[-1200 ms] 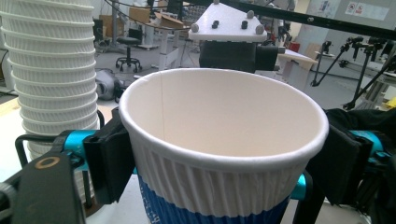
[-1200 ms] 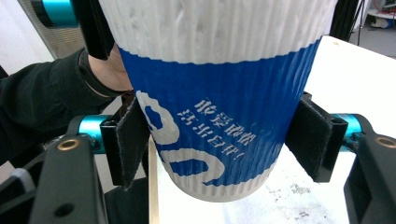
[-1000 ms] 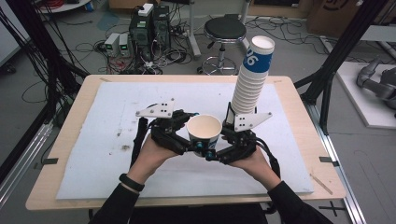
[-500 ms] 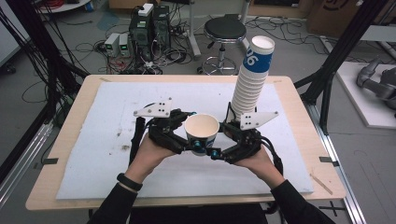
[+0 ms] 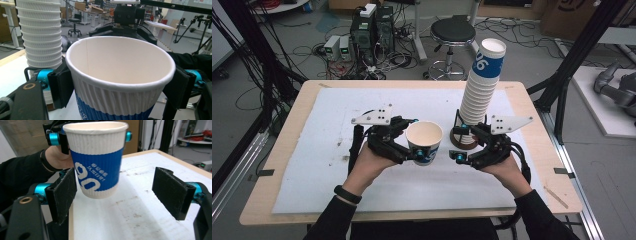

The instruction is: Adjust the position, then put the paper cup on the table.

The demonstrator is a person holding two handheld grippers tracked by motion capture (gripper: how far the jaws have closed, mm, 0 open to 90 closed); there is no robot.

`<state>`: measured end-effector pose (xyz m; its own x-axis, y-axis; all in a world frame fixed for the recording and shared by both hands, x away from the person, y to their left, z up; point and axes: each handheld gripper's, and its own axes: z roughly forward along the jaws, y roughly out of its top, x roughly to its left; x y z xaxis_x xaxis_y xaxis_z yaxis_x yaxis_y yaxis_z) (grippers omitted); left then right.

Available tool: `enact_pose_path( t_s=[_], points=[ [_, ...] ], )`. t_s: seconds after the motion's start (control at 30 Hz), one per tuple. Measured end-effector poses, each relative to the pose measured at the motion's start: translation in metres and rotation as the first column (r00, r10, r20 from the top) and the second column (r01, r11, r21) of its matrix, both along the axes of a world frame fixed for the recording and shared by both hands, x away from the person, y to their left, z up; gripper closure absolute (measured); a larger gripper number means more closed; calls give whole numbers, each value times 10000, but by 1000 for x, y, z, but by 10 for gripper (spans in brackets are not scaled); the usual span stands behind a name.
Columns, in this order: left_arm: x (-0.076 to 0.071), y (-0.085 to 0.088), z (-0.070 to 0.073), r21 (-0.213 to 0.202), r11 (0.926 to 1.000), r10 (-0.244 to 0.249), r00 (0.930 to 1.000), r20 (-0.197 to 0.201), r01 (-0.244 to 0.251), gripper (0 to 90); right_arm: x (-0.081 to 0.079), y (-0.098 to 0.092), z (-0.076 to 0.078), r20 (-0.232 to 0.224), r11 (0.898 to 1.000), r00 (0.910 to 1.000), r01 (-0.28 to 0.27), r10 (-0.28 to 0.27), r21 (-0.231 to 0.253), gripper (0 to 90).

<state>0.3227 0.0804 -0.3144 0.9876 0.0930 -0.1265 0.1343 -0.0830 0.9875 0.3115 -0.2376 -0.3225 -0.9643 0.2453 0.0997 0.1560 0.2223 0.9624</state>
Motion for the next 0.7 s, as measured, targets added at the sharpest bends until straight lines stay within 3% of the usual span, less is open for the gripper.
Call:
enact_pose_path(
  t_s=[0.2, 0.43, 0.57, 0.67, 0.7],
  points=[
    [0, 3, 0, 136, 9998, 134, 9999, 91, -135, 215, 3, -15, 3, 213, 9988, 9987, 466, -468, 127, 202],
    [2, 6, -1, 204, 9996, 214, 9998, 44, -215, 215, 3, -19, 4, 343, 9969, 9963, 783, -786, 87, 202],
    [2, 8, -1, 34, 9997, 222, 9998, -25, -222, 216, 2, -18, 4, 323, 9973, 9968, 727, -728, 46, 203],
    [2, 10, 0, -473, 9989, 26, 9996, -297, -40, 217, 2, -18, 4, 366, 9975, 9968, 709, -711, 51, 203],
    [2, 11, 1, -466, 9988, 111, 9997, -229, -121, 217, 2, -18, 4, 423, 9972, 9963, 745, -747, 68, 203]
  ],
)
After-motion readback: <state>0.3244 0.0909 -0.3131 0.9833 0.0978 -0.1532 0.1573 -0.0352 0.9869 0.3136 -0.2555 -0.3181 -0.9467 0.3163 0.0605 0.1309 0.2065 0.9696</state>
